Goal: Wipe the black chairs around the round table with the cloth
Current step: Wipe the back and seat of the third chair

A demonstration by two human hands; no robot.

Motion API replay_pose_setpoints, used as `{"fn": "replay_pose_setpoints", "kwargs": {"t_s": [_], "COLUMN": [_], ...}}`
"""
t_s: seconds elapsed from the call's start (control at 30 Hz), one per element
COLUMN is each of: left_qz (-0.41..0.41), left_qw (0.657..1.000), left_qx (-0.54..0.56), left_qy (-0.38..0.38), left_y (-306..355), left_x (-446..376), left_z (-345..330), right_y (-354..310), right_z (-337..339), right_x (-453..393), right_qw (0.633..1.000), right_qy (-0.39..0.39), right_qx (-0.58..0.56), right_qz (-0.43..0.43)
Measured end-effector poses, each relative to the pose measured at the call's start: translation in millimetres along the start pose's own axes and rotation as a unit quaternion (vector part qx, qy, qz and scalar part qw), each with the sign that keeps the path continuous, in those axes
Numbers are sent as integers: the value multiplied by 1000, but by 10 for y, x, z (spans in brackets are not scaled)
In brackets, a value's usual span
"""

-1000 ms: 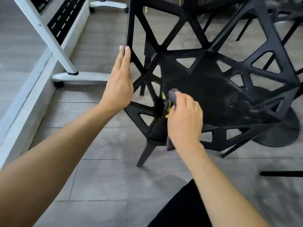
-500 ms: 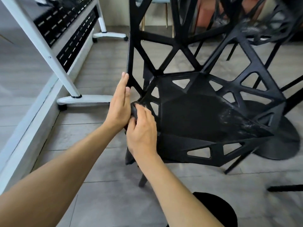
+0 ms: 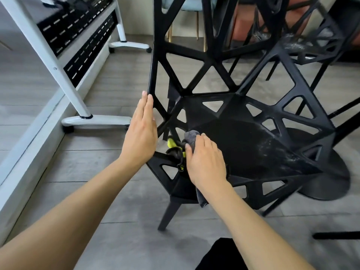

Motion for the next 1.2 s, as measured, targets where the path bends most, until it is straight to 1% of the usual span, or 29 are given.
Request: {"fn": "replay_pose_setpoints", "kwargs": {"t_s": [0.07, 0.13, 0.17, 0.2, 0.27, 0.33, 0.43, 0.53, 0.6, 0.67, 0.77, 0.83, 0.93, 1.0, 1.03, 1.07, 1.1, 1.13, 1.17, 1.2], "left_qz": [-14, -32, -48, -73, -131, -159, -139, -129, -123, -116, -113, -121, -119, -123, -126, -131, -136, -139, -139, -139], "left_qw": [996, 983, 974, 964, 943, 930, 932, 938, 939, 940, 941, 940, 938, 938, 940, 944, 950, 956, 962, 969], "left_qx": [-93, -183, -221, -254, -301, -324, -324, -310, -309, -307, -306, -310, -314, -313, -304, -290, -272, -251, -227, -197], "left_qy": [0, 4, 0, -12, -47, -76, -82, -87, -93, -93, -85, -79, -86, -89, -89, -83, -73, -63, -55, -50], "left_y": [73, 159, 197, 234, 292, 319, 306, 308, 313, 313, 302, 300, 274, 271, 281, 294, 303, 313, 330, 368], "left_x": [43, 98, 120, 136, 159, 154, 152, 123, 109, 85, 83, 82, 77, 75, 78, 75, 75, 75, 76, 96], "left_z": [-48, -104, -127, -165, -253, -298, -286, -275, -267, -261, -248, -257, -262, -267, -265, -253, -227, -192, -156, -131], "right_y": [-22, -104, -152, -172, -136, -58, 85, 78, 67, 81, 89, 111, 138, 178, 207, 263, 364, 493, 611, 708], "right_z": [41, 93, 83, 57, -38, -115, -307, -485, -514, -520, -460, -368, -155, -39, 37, 131, 245, 377, 496, 572], "right_x": [21, 47, 62, 76, 57, -104, -670, -1299, -1564, -1678, -1478, -1137, -532, -299, -267, -287, -328, -375, -423, -458], "right_qw": [1000, 994, 989, 987, 987, 987, 989, 992, 994, 995, 994, 992, 988, 986, 985, 982, 974, 967, 973, 985], "right_qy": [26, 52, 44, 26, -19, -32, -43, -9, -3, -12, -52, -89, -116, -130, -134, -121, -86, -35, 6, 18], "right_qx": [-8, -23, -31, -34, -10, 21, 25, 30, 22, 13, 24, 20, 23, -12, -64, -138, -211, -247, -219, -148], "right_qz": [8, 92, 136, 158, 161, 154, 138, 123, 103, 93, 95, 88, 99, 100, 84, 47, -1, -45, -72, -89]}}
Point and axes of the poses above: each hand's wrist, its own x-axis away from the middle knuckle, its own z-axis out of the back of the hand, y = z × x, the point moved 7 cm from there along -x, towards the middle knuckle, and after that the axes turned 2 degrees about y, right-handed, at the moved point
